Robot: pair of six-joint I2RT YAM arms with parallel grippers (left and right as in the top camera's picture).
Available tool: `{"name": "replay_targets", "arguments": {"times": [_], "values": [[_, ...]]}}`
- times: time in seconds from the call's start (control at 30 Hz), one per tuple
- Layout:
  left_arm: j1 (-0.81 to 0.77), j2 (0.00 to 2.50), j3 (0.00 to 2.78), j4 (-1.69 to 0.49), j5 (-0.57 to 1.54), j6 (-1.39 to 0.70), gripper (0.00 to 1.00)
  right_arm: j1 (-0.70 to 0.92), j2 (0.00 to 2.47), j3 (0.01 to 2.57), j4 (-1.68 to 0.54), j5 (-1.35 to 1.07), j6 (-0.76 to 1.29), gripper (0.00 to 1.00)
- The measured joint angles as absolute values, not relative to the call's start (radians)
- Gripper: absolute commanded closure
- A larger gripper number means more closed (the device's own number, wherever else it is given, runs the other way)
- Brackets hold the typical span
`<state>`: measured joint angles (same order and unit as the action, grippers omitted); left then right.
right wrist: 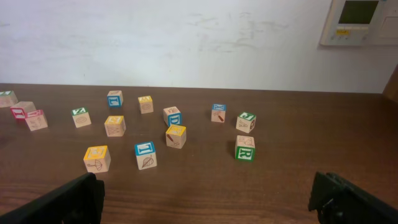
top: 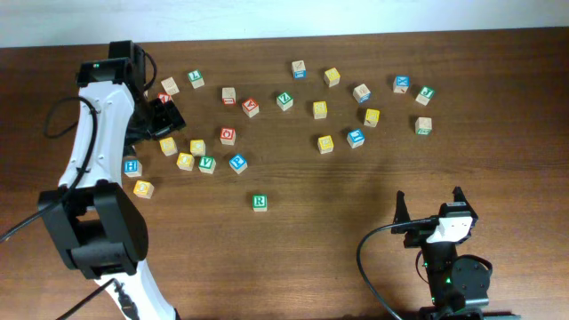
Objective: Spell out RSS
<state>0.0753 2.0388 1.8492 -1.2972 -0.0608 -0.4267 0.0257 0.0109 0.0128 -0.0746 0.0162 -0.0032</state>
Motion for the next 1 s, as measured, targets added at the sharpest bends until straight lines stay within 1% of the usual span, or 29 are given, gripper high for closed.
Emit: {"name": "replay_targets", "arguments": {"times": [0.23, 0.37, 0.4, 0.43, 0.47, 0.5, 0.53, 0.6, 0.67, 0.73, 0.87, 1.0], "values": [[0.035, 2.039, 1.835, -1.308, 0.004, -0.336, 0.01, 0.026, 0.011, 0.013, -0.075, 0.017, -0.004, 0.02], [-0.018, 2.046, 1.704, -1.138, 0.007, -0.344, 0.01, 0.026, 0.010, 0.013, -0.075, 0.016, -0.003, 0.02], [-0.017, 2.046, 1.682, -1.098, -0.017, -0.352, 0.05, 0.026, 0.010, 0.013, -0.075, 0.016, -0.002, 0.02], [-0.017, 2.048, 1.668, -1.081, -0.051, -0.360, 0.05, 0.026, 0.010, 0.013, -0.075, 0.016, -0.003, 0.02], [-0.017, 2.048, 1.666, -1.058, -0.091, -0.363, 0.29, 0.026, 0.010, 0.013, -0.075, 0.016, -0.003, 0.02], [-0.015, 2.048, 1.664, -1.024, -0.125, -0.364, 0.36, 0.026, 0.010, 0.013, -0.075, 0.016, -0.004, 0.02], [-0.012, 2.048, 1.662, -0.995, -0.142, -0.368, 0.34, 0.026, 0.010, 0.013, -0.075, 0.016, -0.003, 0.02], [-0.009, 2.048, 1.660, -0.920, -0.161, -0.354, 0.36, 0.026, 0.010, 0.013, -0.075, 0.016, -0.003, 0.02], [-0.008, 2.048, 1.659, -0.870, -0.166, -0.350, 0.35, 0.026, 0.010, 0.013, -0.075, 0.017, -0.003, 0.02], [-0.002, 2.055, 1.659, -0.860, -0.166, -0.350, 0.38, 0.026, 0.010, 0.013, -0.075, 0.016, -0.003, 0.02], [0.044, 2.145, 1.659, -0.850, -0.165, -0.340, 0.35, 0.026, 0.010, 0.013, -0.075, 0.016, -0.003, 0.02], [0.072, 2.154, 1.658, -0.825, -0.089, -0.260, 0.37, 0.026, 0.010, 0.013, -0.075, 0.016, -0.003, 0.02]]}}
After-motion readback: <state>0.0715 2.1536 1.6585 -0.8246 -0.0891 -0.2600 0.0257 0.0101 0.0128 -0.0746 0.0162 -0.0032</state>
